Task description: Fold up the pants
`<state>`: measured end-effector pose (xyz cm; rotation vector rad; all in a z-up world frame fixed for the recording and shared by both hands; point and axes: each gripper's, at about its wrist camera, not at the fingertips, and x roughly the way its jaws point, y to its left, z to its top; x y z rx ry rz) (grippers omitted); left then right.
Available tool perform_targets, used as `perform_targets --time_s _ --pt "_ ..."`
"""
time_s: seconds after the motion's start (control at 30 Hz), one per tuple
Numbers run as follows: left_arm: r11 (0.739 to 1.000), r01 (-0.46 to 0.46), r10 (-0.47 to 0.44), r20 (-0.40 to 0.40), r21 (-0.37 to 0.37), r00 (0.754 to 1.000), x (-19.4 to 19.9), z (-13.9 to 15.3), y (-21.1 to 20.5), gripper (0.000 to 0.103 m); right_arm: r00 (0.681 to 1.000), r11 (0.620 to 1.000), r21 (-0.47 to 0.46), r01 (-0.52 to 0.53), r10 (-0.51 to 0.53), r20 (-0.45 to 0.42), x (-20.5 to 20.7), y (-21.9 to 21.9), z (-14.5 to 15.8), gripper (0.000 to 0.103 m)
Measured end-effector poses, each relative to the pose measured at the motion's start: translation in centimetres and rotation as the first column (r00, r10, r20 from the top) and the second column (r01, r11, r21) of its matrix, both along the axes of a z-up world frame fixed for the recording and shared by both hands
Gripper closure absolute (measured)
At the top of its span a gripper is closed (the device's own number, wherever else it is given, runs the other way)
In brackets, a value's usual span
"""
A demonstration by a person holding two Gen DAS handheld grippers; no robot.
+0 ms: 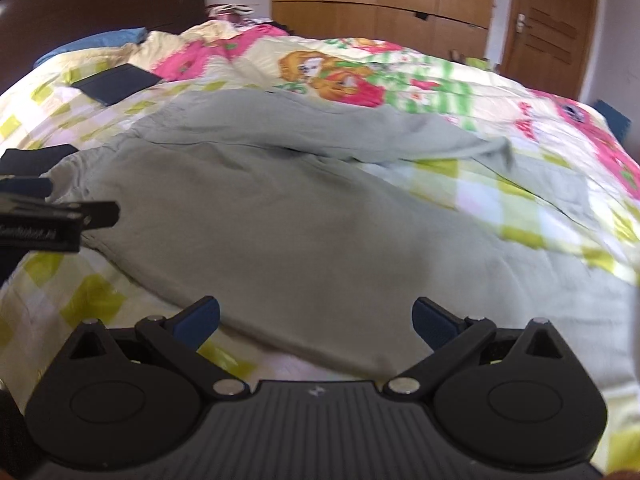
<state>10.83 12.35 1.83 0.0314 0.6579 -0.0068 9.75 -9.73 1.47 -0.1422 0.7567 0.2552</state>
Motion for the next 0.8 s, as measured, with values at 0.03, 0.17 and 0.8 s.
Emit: perform_targets --time_s 0.03,0.17,0.8 --pt "1.000 -0.003 0.003 -0.014 -0.012 1.000 1.0 -0.3 0.8 0.000 1.000 1.000 0.002 -0.027 0.027 -0.004 0.8 0.7 -0.2 0.001" --pt "0.999 -0.048 0.047 -0.114 -0.006 0.992 3.9 -2.5 3.4 0.000 0.994 0.996 0.027 -0.086 0.087 -0.061 3.9 2.7 -1.2 0.001" --pt "1.000 0.005 -0.006 -0.145 -0.009 0.989 -1.7 -1.9 3.5 0.000 0.992 0.985 0.163 0.058 -0.039 -0.119 -0.4 -5.9 0.1 0.002"
